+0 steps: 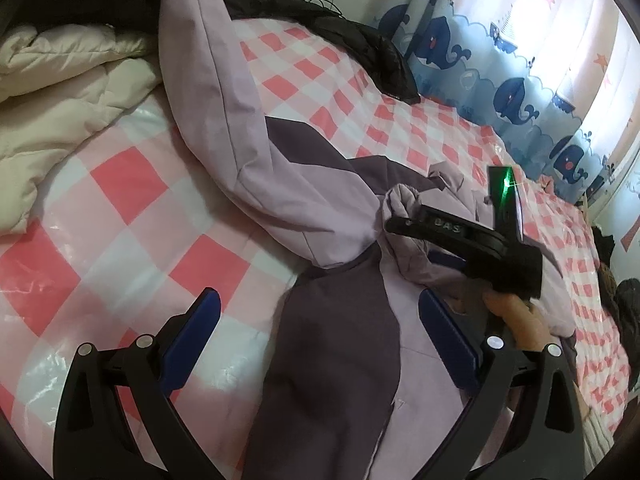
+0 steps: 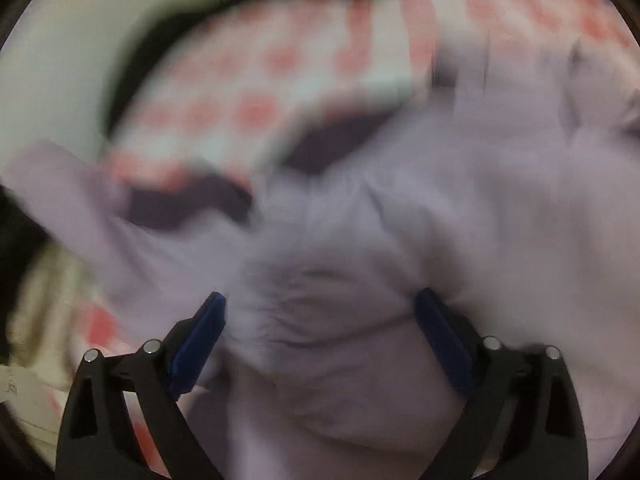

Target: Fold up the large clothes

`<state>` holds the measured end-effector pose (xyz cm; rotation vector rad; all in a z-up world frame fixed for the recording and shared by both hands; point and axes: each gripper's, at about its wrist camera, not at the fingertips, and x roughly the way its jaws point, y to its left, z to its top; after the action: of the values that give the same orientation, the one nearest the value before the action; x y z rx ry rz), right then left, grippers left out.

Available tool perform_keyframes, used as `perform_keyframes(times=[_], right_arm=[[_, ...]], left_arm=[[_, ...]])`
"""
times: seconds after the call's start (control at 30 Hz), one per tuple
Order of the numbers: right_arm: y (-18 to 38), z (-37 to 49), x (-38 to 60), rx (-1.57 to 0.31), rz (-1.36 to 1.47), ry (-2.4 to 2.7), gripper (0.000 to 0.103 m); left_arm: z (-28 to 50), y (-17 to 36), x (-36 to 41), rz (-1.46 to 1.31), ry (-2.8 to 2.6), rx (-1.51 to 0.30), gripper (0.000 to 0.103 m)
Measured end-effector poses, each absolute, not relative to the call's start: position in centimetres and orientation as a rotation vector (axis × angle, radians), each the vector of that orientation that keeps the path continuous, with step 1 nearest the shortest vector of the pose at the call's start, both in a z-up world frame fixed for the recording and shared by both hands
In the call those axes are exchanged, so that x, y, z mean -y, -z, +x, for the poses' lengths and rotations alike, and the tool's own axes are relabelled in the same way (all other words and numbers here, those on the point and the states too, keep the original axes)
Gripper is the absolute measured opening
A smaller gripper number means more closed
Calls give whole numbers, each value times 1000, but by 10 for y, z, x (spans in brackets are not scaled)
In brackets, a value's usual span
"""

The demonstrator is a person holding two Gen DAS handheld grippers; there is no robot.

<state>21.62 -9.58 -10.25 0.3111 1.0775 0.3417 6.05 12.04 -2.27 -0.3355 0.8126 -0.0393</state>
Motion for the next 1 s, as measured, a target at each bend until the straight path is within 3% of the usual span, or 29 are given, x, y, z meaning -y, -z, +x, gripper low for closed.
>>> perform_keyframes(times=[0.13, 0.37, 0.53, 0.67, 0.77, 0.83, 1.0], right_arm=[[56, 192, 123, -942, 396, -421, 97], [-18, 103, 311, -622, 428, -65, 97], [22, 90, 417, -679, 650, 72, 97], [78, 101, 429, -812, 696, 62, 97], [78, 94, 423, -778, 682, 38, 97], [68, 64, 426, -674, 807, 10, 97], [45, 28, 406, -589, 918, -121, 97]], left_arm=[[59, 20, -117, -326, 50, -802, 95], [73, -21, -59, -235, 238, -685, 95], [144, -18, 19, -155, 280, -731, 95], [196, 34, 52, -131, 236, -933, 95], [210, 70, 66, -31, 165, -1002, 95], [204, 55, 69, 21, 190, -970, 95], [191, -75, -12, -42, -6, -706, 95]])
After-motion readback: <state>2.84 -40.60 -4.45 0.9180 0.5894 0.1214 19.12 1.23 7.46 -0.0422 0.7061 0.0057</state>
